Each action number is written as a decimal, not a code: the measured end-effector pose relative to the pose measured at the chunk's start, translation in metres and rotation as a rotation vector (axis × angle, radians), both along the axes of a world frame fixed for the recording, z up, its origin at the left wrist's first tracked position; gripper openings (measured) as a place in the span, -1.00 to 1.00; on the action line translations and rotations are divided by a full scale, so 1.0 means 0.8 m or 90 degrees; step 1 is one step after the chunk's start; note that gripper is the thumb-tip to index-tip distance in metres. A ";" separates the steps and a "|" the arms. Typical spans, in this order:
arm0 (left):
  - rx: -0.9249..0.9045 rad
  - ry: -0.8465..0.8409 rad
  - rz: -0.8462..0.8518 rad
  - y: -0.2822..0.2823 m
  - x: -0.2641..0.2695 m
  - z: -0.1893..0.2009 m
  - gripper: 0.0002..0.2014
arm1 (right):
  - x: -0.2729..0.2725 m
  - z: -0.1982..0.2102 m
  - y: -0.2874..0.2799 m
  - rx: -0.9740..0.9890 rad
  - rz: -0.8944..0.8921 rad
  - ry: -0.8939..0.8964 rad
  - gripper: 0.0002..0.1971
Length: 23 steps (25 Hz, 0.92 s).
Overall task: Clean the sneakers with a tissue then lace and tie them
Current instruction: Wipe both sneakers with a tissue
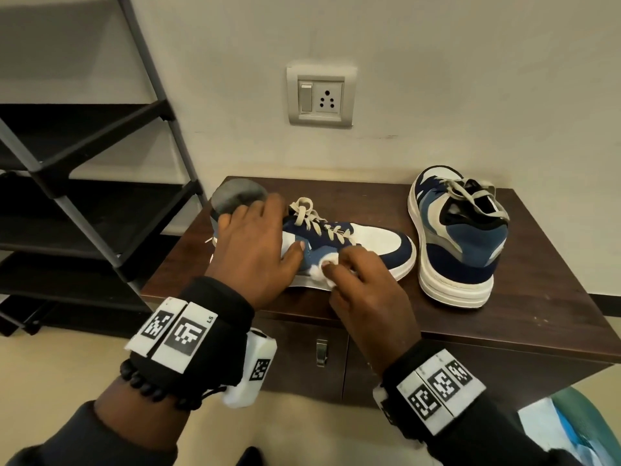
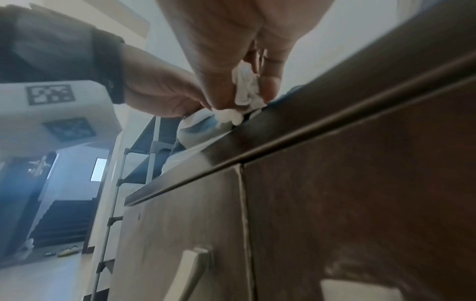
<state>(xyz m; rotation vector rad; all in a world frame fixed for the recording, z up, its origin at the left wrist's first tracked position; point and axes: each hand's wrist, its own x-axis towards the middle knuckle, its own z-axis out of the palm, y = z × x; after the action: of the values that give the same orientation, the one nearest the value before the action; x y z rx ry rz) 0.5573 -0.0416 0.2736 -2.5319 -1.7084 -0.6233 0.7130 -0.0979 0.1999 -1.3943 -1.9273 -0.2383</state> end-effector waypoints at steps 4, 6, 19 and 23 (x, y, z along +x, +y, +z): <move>-0.015 -0.028 -0.010 -0.001 -0.002 0.000 -0.68 | -0.003 0.013 -0.002 0.026 -0.019 0.058 -0.83; -0.015 -0.019 -0.003 -0.003 0.002 -0.003 -0.59 | -0.009 0.019 0.006 0.038 -0.017 0.076 -0.81; -0.050 0.019 0.029 0.006 0.010 -0.007 -0.39 | 0.010 -0.016 -0.007 -0.112 -0.021 -0.103 -0.74; -0.079 -0.067 -0.056 0.007 -0.002 0.002 -0.52 | 0.017 0.009 -0.004 -0.008 0.002 0.032 -0.71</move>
<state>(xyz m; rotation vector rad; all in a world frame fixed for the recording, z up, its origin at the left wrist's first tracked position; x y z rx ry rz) 0.5556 -0.0359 0.2753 -2.7182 -1.7289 -0.6884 0.7268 -0.1015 0.2072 -1.3924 -1.8924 -0.1883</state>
